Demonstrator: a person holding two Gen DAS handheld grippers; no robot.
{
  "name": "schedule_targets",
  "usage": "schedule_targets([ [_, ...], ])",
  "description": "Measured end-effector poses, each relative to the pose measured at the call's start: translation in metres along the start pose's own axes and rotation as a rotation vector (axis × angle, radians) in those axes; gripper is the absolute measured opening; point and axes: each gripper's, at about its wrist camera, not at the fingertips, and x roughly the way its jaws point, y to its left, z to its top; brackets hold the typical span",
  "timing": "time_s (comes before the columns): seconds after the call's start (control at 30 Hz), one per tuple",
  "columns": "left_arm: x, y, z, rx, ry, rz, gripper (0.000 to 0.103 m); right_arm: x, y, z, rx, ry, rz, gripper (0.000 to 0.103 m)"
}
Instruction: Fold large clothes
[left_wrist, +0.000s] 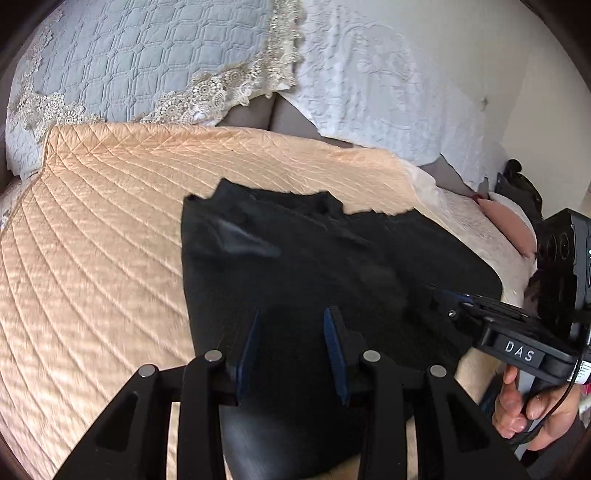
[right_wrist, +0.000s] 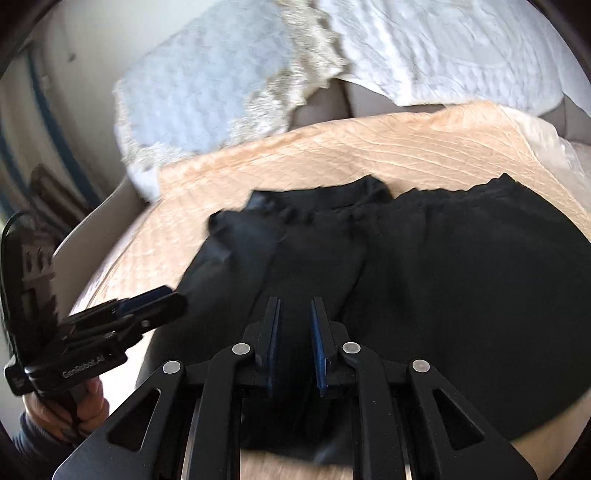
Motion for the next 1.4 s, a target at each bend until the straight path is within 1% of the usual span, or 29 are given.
schedule_targets([
  [0.07, 0.0, -0.006, -0.017, 0.01, 0.006, -0.005, 0.036, -0.002, 0.006, -0.019, -0.037, 0.02, -0.001, 0.016],
  [0.1, 0.002, -0.008, -0.022, 0.031, -0.005, 0.01, 0.036, 0.001, 0.006, -0.028, -0.053, 0.037, -0.025, 0.016],
  [0.13, 0.004, -0.011, -0.026, 0.047, -0.014, 0.021, 0.036, 0.008, 0.002, -0.036, -0.056, 0.055, -0.051, 0.017],
  [0.17, 0.005, -0.012, -0.028, 0.054, -0.02, 0.031, 0.036, 0.011, -0.003, -0.041, -0.037, 0.052, -0.045, 0.02],
  [0.23, 0.006, -0.013, -0.027, 0.048, -0.022, 0.041, 0.036, 0.011, -0.013, -0.043, 0.017, 0.044, -0.014, 0.02],
  [0.33, 0.005, -0.011, -0.025, 0.028, -0.016, 0.029, 0.036, 0.012, -0.007, -0.043, -0.013, 0.035, -0.04, 0.02],
  [0.43, 0.0, -0.007, -0.019, 0.008, -0.006, 0.01, 0.036, 0.01, -0.009, -0.043, 0.008, 0.035, -0.03, 0.022],
  [0.5, -0.004, -0.002, -0.009, -0.004, -0.019, 0.011, 0.036, 0.006, -0.008, -0.037, 0.011, 0.038, -0.033, 0.022],
  [0.6, -0.003, 0.007, 0.013, 0.002, -0.047, 0.045, 0.036, -0.008, -0.006, -0.016, 0.03, -0.03, -0.012, 0.022],
  [0.63, 0.0, 0.011, 0.021, -0.001, -0.051, 0.051, 0.036, -0.008, -0.005, -0.004, 0.028, -0.049, -0.009, 0.022],
  [0.7, 0.01, 0.02, 0.037, -0.016, -0.046, 0.061, 0.036, 0.001, -0.003, 0.016, 0.01, -0.053, -0.03, 0.022],
  [0.83, 0.035, 0.032, 0.055, -0.038, -0.016, 0.082, 0.036, 0.042, -0.003, 0.042, -0.007, 0.017, -0.051, 0.022],
  [0.87, 0.045, 0.033, 0.056, -0.036, 0.008, 0.081, 0.036, 0.053, -0.007, 0.041, -0.012, 0.04, -0.075, 0.022],
  [0.9, 0.055, 0.034, 0.055, -0.037, 0.039, 0.088, 0.036, 0.067, -0.013, 0.038, -0.007, 0.084, -0.101, 0.022],
  [0.93, 0.063, 0.033, 0.054, -0.033, 0.061, 0.095, 0.036, 0.078, -0.022, 0.036, 0.012, 0.118, -0.096, 0.022],
  [0.97, 0.066, 0.031, 0.053, -0.022, 0.069, 0.106, 0.036, 0.077, -0.027, 0.035, 0.028, 0.107, -0.079, 0.022],
  [1.0, 0.062, 0.029, 0.051, -0.012, 0.059, 0.112, 0.036, 0.073, -0.029, 0.035, 0.035, 0.099, -0.076, 0.022],
  [1.07, 0.047, 0.026, 0.046, -0.023, 0.032, 0.074, 0.036, 0.054, -0.027, 0.034, 0.03, 0.066, -0.095, 0.022],
  [1.17, 0.019, 0.016, 0.031, -0.021, -0.003, 0.043, 0.036, 0.019, -0.014, 0.022, 0.008, 0.019, -0.037, 0.022],
  [1.23, 0.001, 0.008, 0.014, -0.017, -0.018, 0.017, 0.036, 0.0, 0.003, 0.004, -0.045, 0.01, -0.011, 0.022],
  [1.33, -0.006, -0.004, -0.012, -0.001, 0.003, 0.001, 0.036, -0.005, 0.01, -0.023, -0.047, 0.04, 0.009, 0.022],
  [1.4, 0.0, -0.01, -0.026, 0.022, 0.009, 0.027, 0.036, 0.01, 0.005, -0.037, -0.05, 0.076, -0.026, 0.023],
])
